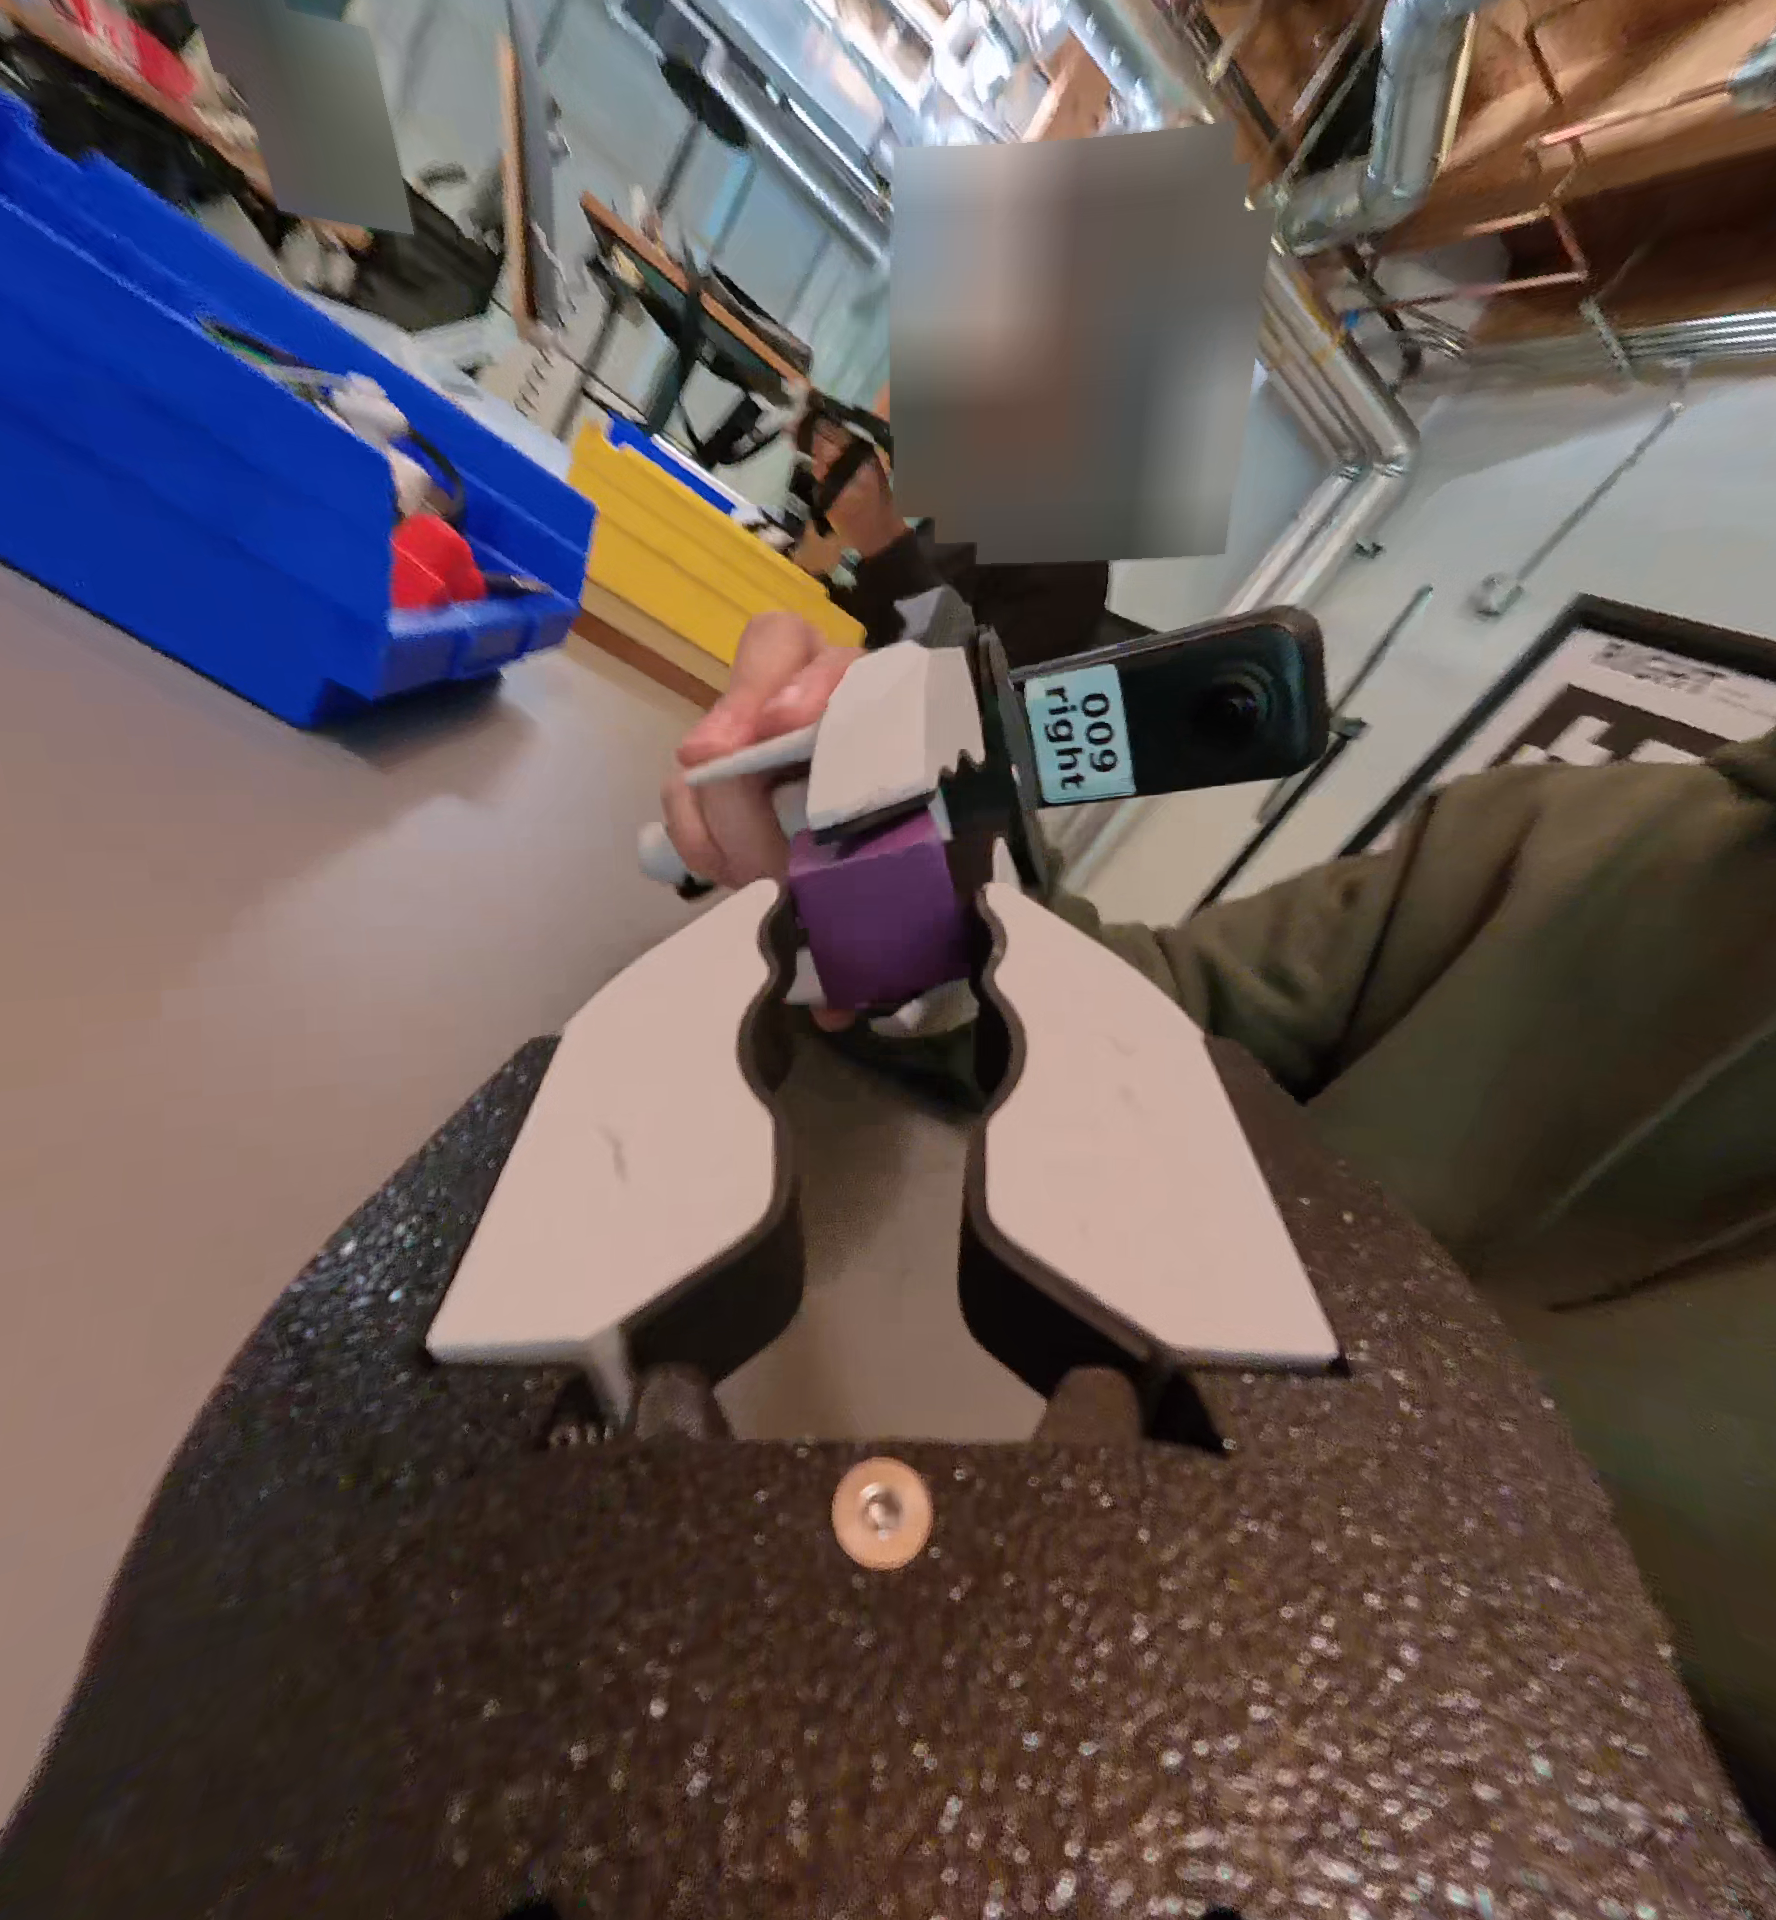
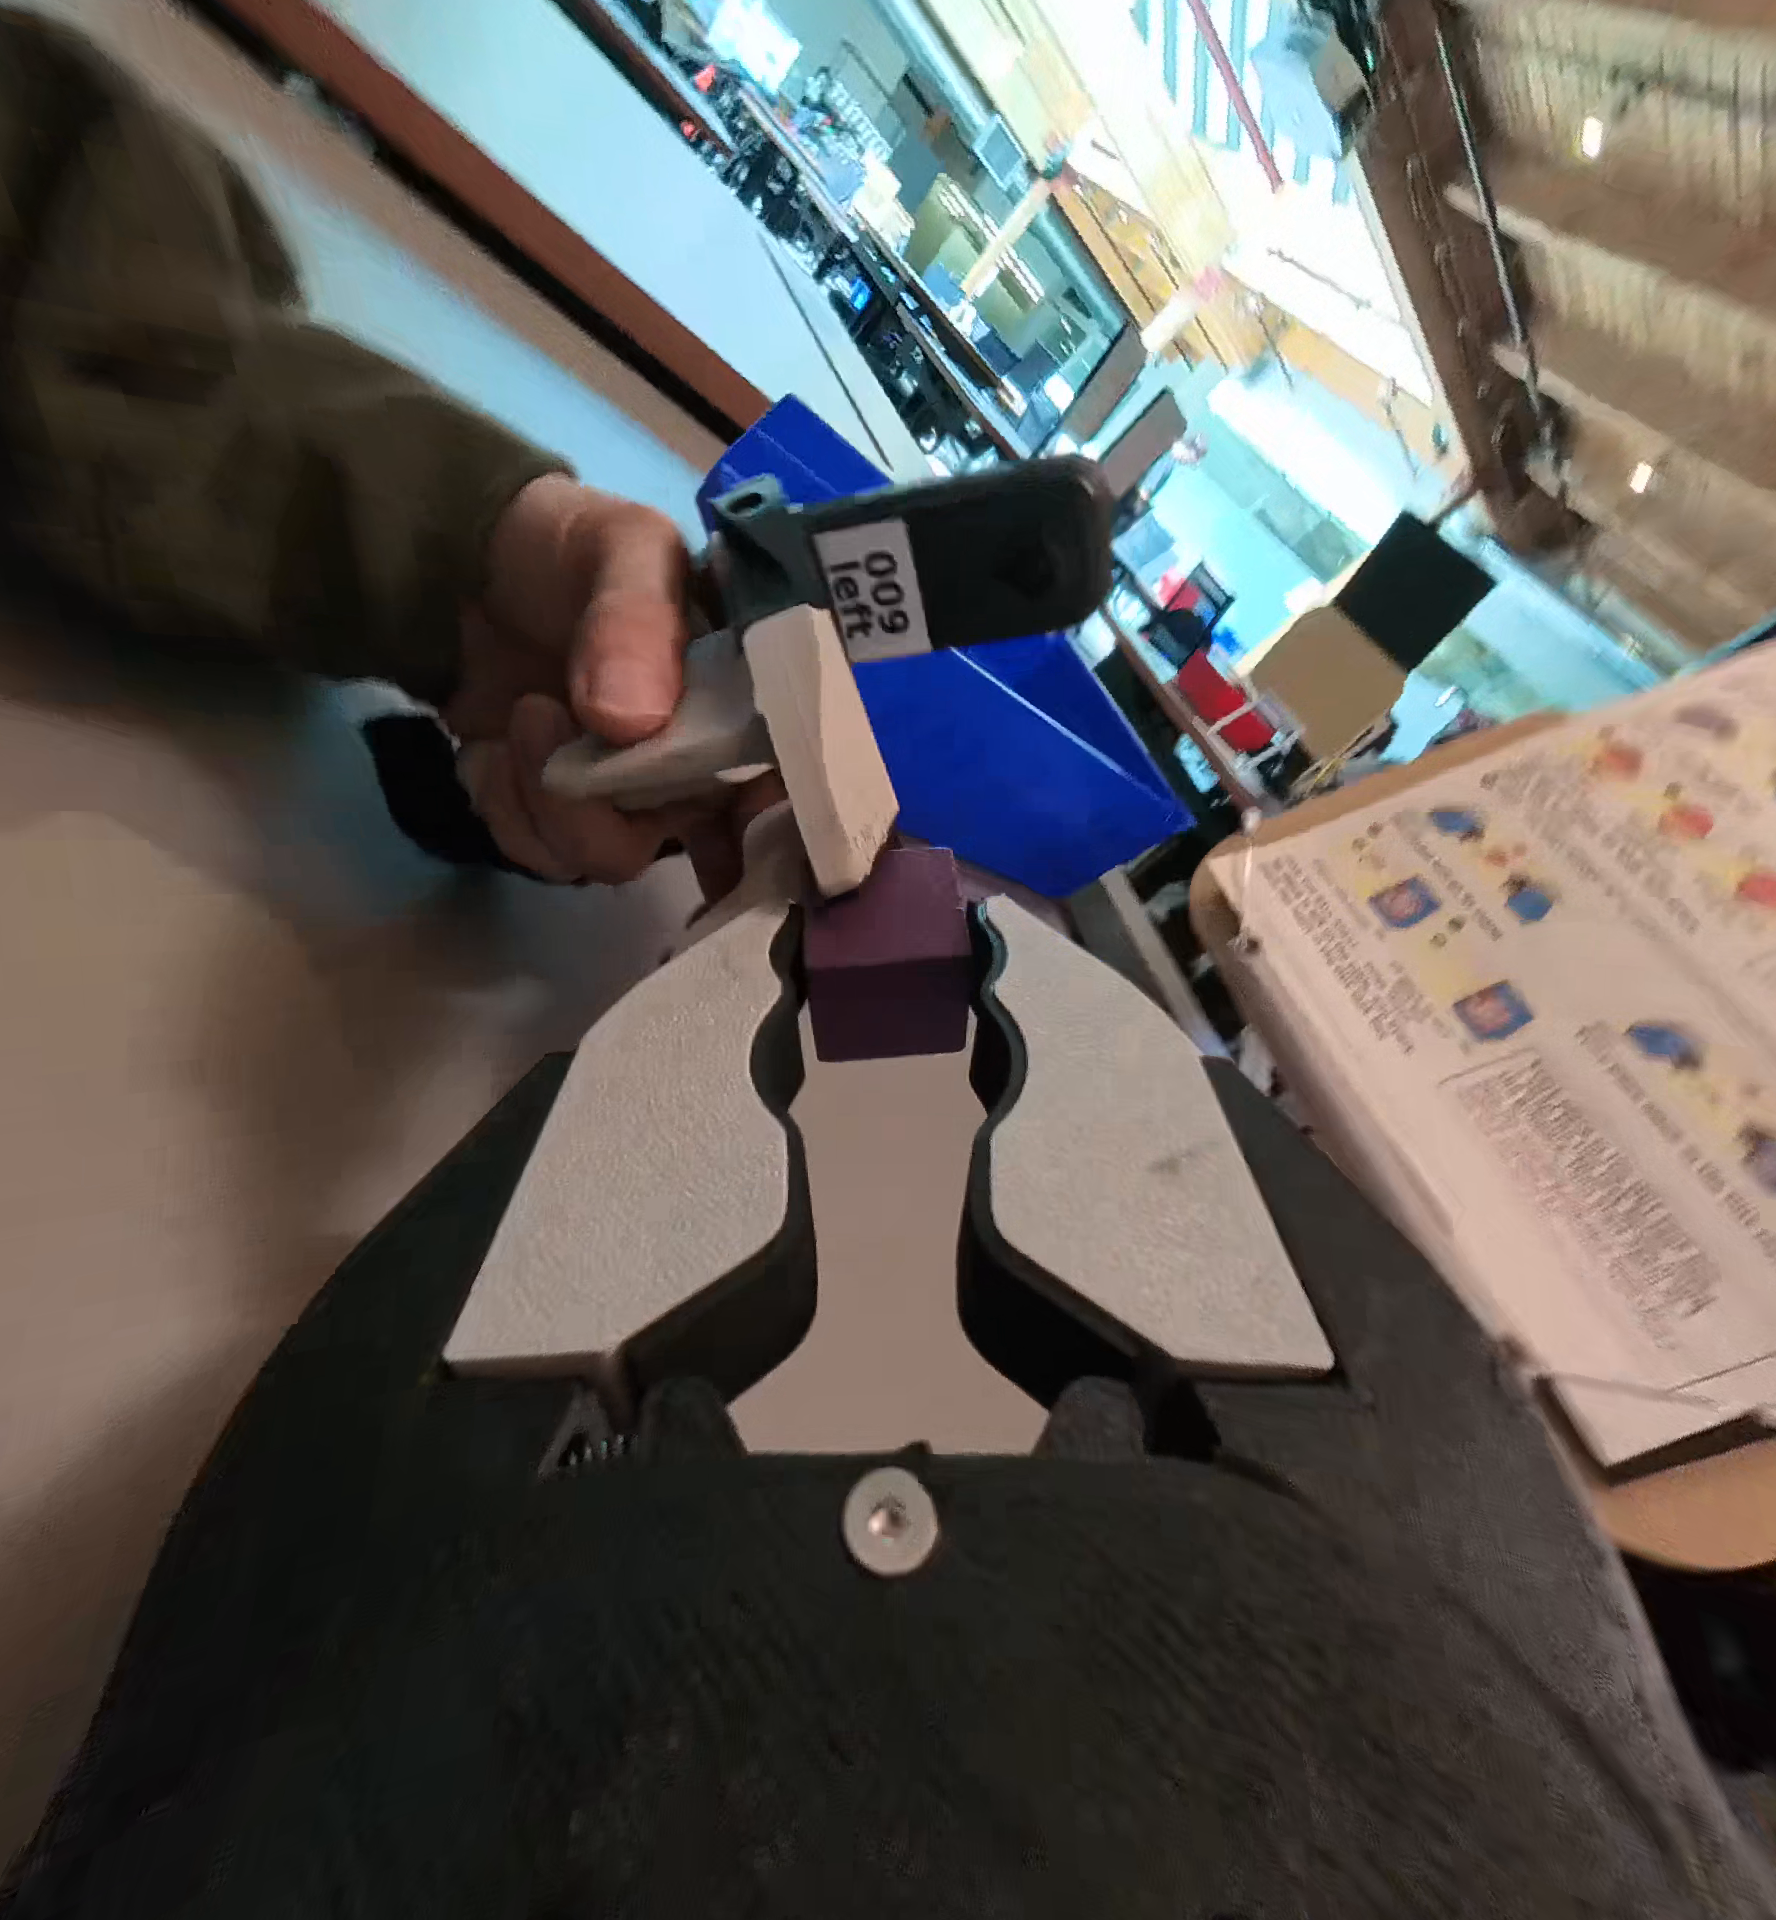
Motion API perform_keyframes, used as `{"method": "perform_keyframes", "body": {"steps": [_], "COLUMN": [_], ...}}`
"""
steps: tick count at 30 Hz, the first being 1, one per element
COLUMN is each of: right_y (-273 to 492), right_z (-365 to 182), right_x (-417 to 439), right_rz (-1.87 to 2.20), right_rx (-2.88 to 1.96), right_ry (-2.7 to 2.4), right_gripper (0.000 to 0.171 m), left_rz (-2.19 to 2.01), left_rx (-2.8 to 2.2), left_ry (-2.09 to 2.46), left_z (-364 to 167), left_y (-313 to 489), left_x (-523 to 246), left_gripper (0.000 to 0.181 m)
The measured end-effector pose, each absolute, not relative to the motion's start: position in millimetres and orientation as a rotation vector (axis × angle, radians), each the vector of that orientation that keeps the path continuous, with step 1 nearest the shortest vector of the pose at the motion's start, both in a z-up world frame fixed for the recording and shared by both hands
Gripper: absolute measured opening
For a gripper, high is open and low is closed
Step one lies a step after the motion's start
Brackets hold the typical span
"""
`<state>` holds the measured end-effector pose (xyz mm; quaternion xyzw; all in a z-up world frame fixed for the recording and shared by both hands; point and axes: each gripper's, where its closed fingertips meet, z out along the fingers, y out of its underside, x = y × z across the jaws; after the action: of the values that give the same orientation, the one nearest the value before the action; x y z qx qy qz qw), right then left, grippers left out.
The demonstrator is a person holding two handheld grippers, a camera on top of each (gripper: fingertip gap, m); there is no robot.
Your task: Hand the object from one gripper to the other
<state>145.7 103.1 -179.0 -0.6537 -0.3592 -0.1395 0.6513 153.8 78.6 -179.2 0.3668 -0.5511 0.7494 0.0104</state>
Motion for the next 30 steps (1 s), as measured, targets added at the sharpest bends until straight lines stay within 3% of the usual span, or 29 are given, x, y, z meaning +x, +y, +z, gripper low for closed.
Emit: {"method": "perform_keyframes", "body": {"steps": [1, 7, 15, 20, 30], "right_y": [104, 93, -17, -37, -52], "right_z": [-178, -145, -164, -204, -203], "right_x": [151, 234, 410, 441, 472], "right_rz": [-0.289, -0.246, -0.567, -0.631, -0.806], "right_rx": [-1.509, -1.518, -1.554, -1.755, -1.815], "right_ry": [-0.762, -0.192, 0.616, 0.699, 0.681], "right_gripper": [0.029, 0.029, 0.029, 0.029, 0.03], "left_rz": [2.382, 2.569, 2.538, 2.449, 2.468], "left_rx": [1.181, 1.557, 1.909, 1.896, 1.902], "left_ry": [-1.745, -1.993, -2.157, -2.279, -2.248], "left_z": [-178, -184, -192, -198, -196], "left_y": [82, 123, 155, 147, 150], "left_x": [158, 181, 191, 194, 194], "left_gripper": [0.032, 0.044, 0.033, 0.032, 0.03]}}
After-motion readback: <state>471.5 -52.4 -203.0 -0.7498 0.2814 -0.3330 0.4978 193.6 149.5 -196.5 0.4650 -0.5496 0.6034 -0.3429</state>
